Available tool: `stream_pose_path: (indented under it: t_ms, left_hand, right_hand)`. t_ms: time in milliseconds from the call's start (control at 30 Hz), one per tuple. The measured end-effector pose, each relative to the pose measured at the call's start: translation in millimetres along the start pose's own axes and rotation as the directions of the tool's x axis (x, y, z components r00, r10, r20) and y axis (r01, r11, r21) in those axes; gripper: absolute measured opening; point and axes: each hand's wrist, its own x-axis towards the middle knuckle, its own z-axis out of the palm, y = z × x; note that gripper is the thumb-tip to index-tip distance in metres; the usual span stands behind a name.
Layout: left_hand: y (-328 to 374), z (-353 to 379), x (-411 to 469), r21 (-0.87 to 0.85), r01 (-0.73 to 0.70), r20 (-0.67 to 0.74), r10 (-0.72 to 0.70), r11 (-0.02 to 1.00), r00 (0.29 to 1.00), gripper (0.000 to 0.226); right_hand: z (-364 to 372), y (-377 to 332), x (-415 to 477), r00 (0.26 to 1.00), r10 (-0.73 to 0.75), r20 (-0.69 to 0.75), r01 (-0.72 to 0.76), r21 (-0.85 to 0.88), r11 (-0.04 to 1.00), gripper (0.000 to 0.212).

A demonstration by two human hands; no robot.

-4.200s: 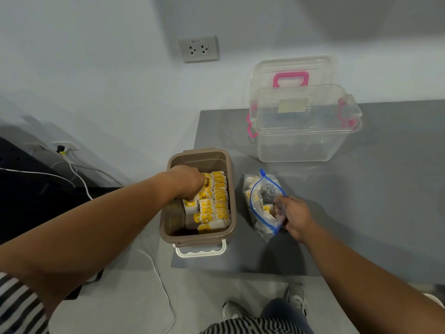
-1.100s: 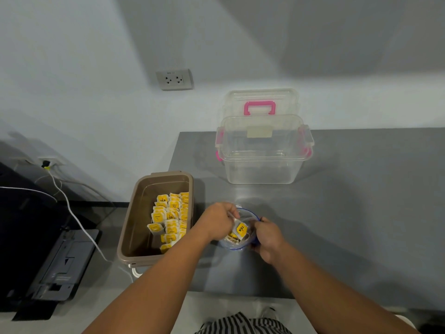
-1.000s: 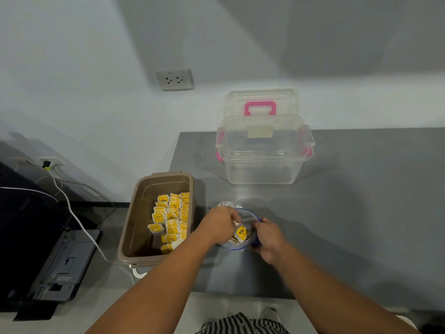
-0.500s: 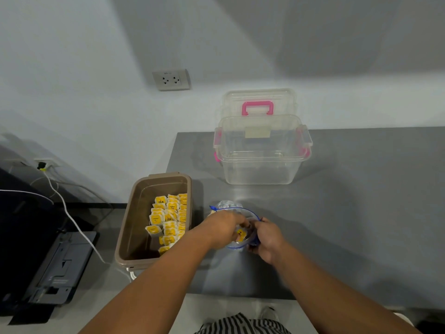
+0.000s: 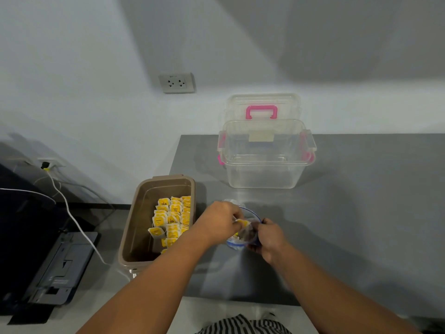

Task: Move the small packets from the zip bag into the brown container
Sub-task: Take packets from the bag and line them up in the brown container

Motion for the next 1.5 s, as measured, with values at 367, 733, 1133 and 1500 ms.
stream_pose_path:
  t_ms: [367,733,1133,1500]
  left_hand:
    - [-22.3,-80.0,-26.5,-0.278,0.051,-0.204,-0.111,0.959,0.973,0.003]
    - [-95.2,-137.7,-59.1,0.150,0.116,-0.095,-0.103,0.982,0.990,0.010]
    - [-118.9,-111.9,-57.8,0.547,-0.028,0.427,-0.250,0.836,0.869,0.014]
    - [-121.8,-85.9,-34.3,0.756,-0.113,0.404,-0.325,0.645,0.855,0.015]
  right_hand:
    - [12.6,-7.2,-1.7,0.999,-0.030,-0.023,0.029,-0.016,0.999,0.007]
    - [19.0,0.2,0.1,1.000,-0.002,0.008,0.002,-0.004,1.000,0.009]
    - [20.6,2.0,-7.5,1.000,0.016,0.016,-0.016,0.004,1.000,0.013]
    - [21.4,3.2,-11.5,1.000,0.016,0.021,-0.016,0.010,1.000,0.013]
